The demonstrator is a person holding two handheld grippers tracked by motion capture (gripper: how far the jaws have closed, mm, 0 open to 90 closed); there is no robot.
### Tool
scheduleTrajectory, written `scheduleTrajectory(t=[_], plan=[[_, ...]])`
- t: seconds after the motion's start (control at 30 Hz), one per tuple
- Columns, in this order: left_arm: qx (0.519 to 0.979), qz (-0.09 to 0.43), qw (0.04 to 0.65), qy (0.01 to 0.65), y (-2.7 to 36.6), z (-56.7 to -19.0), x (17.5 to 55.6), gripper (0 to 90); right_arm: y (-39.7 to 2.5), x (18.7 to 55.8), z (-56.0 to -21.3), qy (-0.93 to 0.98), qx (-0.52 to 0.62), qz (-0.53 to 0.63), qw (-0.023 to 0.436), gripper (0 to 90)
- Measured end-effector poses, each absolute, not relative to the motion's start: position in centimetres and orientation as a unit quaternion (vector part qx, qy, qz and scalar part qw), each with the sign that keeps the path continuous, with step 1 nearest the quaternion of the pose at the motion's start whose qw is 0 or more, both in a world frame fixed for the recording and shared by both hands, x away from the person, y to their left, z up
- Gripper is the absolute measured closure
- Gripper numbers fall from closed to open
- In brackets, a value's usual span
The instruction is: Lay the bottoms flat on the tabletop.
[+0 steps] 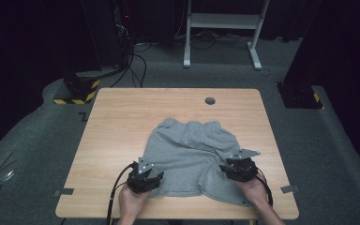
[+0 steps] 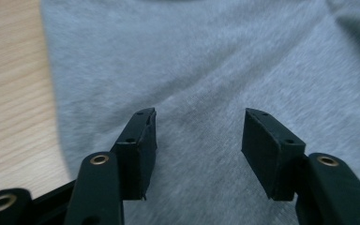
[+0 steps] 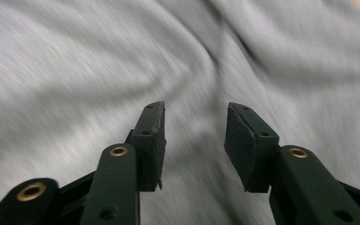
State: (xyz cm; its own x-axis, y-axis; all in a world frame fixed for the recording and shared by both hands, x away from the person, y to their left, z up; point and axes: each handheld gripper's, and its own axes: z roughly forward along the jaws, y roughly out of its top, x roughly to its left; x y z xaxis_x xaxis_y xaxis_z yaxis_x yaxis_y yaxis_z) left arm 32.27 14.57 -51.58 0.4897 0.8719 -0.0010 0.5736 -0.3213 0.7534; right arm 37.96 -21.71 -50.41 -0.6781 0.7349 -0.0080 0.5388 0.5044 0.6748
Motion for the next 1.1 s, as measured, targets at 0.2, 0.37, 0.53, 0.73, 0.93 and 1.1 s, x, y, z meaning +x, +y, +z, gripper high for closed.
scheduleTrajectory(t=[0.2, 0.37, 0.53, 0.73, 0.93, 1.1], plan=[[0.777, 0.206, 0.356, 0.476, 14.8, -52.4, 33.7, 45.1, -22.2, 39.0, -51.3, 0.849, 0.381, 0.326, 0.169, 58.2], [0.774, 0.218, 0.346, 0.483, 15.4, -52.4, 35.7, 45.0, -22.1, 40.8, -51.7, 0.842, 0.379, 0.337, 0.182, 57.6], [0.760, 0.223, 0.333, 0.512, 16.0, -52.2, 38.1, 43.4, -22.0, 43.8, -51.5, 0.840, 0.395, 0.323, 0.185, 55.2], [0.775, 0.218, 0.325, 0.497, 16.0, -51.7, 36.8, 41.9, -22.0, 43.2, -50.6, 0.821, 0.431, 0.343, 0.152, 54.4], [0.780, 0.211, 0.351, 0.473, 15.3, -50.5, 34.7, 42.0, -21.6, 40.8, -50.1, 0.826, 0.407, 0.364, 0.143, 59.5], [0.802, 0.200, 0.333, 0.454, 14.1, -50.8, 34.6, 45.3, -20.6, 40.0, -51.0, 0.845, 0.385, 0.348, 0.127, 66.2]])
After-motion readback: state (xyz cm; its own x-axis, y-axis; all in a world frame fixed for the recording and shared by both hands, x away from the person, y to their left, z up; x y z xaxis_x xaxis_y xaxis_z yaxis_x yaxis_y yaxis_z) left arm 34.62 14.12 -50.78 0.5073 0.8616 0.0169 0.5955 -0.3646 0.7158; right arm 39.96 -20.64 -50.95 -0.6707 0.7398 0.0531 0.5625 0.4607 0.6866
